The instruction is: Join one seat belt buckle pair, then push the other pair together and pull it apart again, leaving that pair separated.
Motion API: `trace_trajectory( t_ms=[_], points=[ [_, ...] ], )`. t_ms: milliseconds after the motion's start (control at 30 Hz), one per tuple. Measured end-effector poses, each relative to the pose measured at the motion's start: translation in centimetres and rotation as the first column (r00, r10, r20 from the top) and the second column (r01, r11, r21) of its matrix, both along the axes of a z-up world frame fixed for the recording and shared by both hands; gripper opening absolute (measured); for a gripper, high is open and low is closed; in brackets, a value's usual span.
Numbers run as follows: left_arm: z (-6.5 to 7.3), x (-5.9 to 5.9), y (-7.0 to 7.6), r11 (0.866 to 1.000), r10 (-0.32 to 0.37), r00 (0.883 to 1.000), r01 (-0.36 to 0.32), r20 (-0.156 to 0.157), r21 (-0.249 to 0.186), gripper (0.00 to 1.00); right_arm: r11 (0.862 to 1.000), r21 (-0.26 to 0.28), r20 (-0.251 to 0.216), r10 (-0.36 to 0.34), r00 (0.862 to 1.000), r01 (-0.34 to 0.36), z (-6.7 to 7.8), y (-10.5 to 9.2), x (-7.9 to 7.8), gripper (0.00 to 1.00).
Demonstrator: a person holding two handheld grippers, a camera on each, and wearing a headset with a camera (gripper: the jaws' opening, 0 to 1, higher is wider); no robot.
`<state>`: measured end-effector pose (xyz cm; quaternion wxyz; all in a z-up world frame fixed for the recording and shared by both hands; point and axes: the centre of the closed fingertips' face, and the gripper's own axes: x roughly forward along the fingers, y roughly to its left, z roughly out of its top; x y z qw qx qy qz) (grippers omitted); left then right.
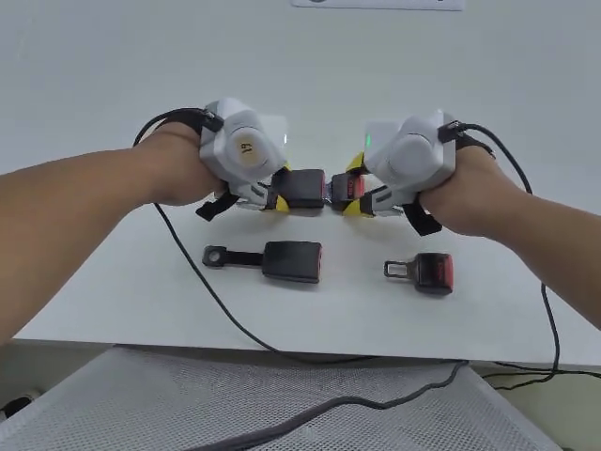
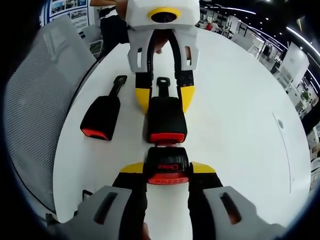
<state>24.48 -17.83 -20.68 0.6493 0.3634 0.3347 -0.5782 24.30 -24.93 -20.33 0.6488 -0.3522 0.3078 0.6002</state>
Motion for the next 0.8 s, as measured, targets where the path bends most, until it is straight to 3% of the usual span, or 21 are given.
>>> trace_trajectory(
  t_ms=[400, 800],
  points=[
    [-0.04, -0.05, 0.21, 1.000, -0.002, 1.000, 0.002, 0.003, -0.011, 0.30, 0.999, 0.035, -0.017, -0.014, 1.000, 0.014, -0.18, 0.16, -0.03, 0.29],
    [0.09, -0.32, -0.03, 1.000, -0.014, 0.999, 0.015, 0.030, -0.004, 0.32, 0.999, 0.037, -0.021, -0.020, 1.000, 0.021, -0.18, 0.23, -0.34, 0.32]
  ],
)
